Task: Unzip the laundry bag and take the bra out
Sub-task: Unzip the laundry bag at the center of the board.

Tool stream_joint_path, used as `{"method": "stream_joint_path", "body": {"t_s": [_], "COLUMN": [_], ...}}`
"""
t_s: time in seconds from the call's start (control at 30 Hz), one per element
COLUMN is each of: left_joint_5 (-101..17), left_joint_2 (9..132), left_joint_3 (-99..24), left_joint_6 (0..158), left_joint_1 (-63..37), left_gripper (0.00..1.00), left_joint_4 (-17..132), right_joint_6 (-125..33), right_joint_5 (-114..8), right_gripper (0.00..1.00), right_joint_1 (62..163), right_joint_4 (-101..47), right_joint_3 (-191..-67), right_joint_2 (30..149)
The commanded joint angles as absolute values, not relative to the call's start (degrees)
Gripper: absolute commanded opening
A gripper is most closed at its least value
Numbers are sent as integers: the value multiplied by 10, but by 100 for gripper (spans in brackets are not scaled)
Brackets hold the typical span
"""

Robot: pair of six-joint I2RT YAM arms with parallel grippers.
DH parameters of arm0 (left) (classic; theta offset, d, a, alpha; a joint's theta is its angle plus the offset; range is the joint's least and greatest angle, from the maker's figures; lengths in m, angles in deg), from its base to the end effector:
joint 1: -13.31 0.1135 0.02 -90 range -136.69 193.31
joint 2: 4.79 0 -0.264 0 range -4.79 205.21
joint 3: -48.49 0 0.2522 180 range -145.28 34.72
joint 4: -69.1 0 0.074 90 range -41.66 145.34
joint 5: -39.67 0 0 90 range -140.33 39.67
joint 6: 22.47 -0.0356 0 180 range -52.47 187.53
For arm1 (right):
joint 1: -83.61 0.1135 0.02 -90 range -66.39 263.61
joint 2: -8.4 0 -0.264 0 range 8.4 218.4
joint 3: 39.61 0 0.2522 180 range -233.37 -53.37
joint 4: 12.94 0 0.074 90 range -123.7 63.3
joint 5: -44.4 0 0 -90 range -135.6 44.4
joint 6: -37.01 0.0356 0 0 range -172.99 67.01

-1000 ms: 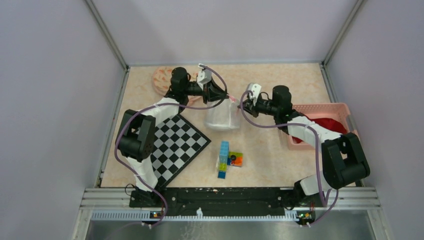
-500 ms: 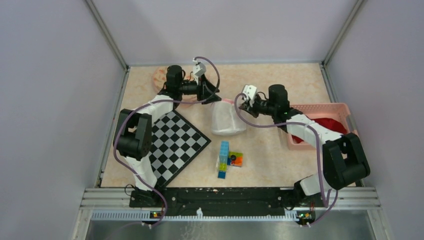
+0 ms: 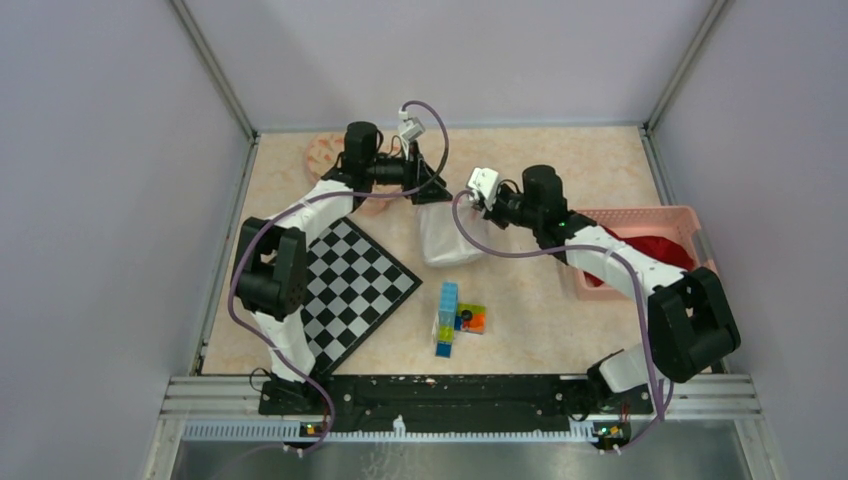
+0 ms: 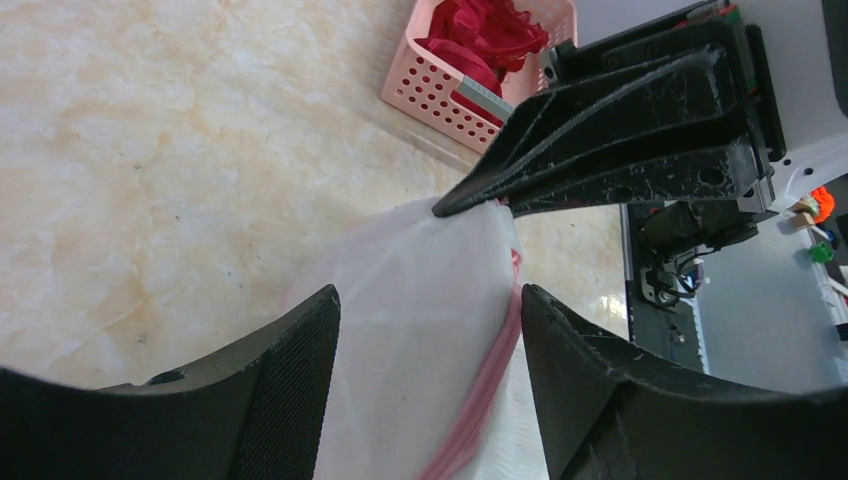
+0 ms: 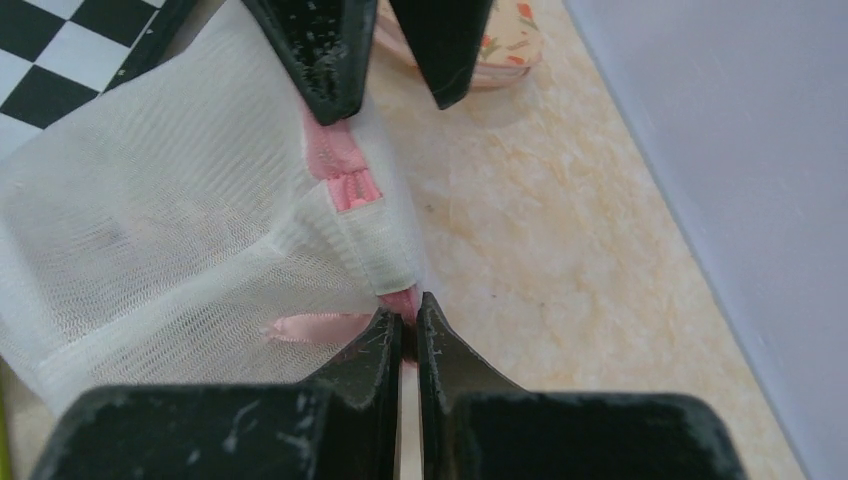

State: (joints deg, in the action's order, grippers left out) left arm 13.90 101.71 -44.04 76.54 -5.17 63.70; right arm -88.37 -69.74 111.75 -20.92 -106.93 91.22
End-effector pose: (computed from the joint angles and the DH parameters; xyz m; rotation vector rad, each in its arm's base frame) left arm 0.3921 -0.1648 0.2761 0.9310 1.7000 -1.3779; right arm 0.2821 0.1674 0.2656 -1.2516 1.5052 0.3334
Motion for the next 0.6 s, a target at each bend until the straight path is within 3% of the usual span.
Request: {"method": "stream_joint_path", "body": {"t_s": [0.0,0.57], "left_joint_5": [156,102], "left_joint_2": [1022,1015], "left_joint_3": [-480,-444], "left_joint_6": [790,768], "left_joint_1": [-51,-81], "left_gripper": [71,71], "left_joint_4": [619,596], "right_joint_6": [-881,-862], "right_joint_5": [-657,-644], "right_gripper": [0,0], "right_joint_1": [1122,1160], "right_joint_4": [-187,-257], "right_joint_3": [-1107,-1117], "right_joint_2": [887,901]}}
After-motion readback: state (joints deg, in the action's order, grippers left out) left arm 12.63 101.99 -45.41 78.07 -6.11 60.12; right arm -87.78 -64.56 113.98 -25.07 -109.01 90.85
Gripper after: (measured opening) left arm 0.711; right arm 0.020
